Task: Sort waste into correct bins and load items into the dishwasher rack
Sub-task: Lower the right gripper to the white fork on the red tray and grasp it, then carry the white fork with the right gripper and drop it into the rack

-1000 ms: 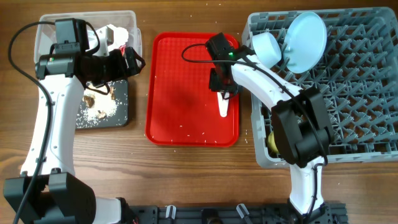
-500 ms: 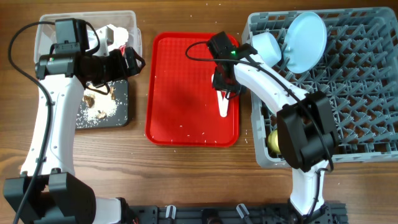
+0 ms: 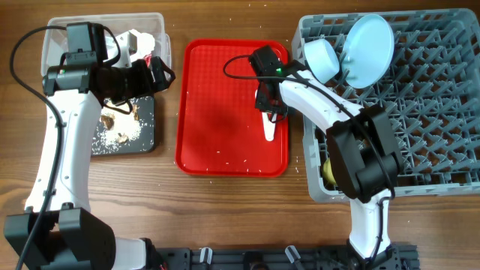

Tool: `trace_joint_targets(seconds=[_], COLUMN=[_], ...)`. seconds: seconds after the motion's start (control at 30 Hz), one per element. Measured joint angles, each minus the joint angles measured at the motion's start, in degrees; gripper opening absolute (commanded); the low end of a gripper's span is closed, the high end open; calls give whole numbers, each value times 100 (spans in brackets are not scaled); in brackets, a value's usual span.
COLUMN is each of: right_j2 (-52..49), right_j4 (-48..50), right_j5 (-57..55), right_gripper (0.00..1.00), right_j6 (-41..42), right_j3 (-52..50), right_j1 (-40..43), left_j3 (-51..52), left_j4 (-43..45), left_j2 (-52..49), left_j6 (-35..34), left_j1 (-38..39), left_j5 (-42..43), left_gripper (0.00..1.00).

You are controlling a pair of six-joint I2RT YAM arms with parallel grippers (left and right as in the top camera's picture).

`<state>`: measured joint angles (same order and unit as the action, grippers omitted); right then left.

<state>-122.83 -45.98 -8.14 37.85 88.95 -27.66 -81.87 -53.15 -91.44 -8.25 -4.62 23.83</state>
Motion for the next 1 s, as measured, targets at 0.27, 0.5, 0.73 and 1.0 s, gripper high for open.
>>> trace_joint_targets(seconds=[0.27, 0.5, 0.73, 1.0], right_j2=[-2, -2, 44, 2680], right_j4=[160, 238, -203, -1200], right_j5=[66, 87, 509, 481], right_gripper=[12, 4, 4, 4], right_j6=[-13, -15, -697, -2514], right_j3=[-160, -166, 208, 1539], right_j1=[0, 0, 0, 326], left_j3=[0, 0, 0, 0], left_j4=[0, 0, 0, 2], left_j2=[0, 0, 0, 0], left_j6=[0, 0, 0, 0], left_j1=[0, 0, 0, 0], left_j5=[-2, -2, -2, 0], left_gripper=[100, 100, 100, 100])
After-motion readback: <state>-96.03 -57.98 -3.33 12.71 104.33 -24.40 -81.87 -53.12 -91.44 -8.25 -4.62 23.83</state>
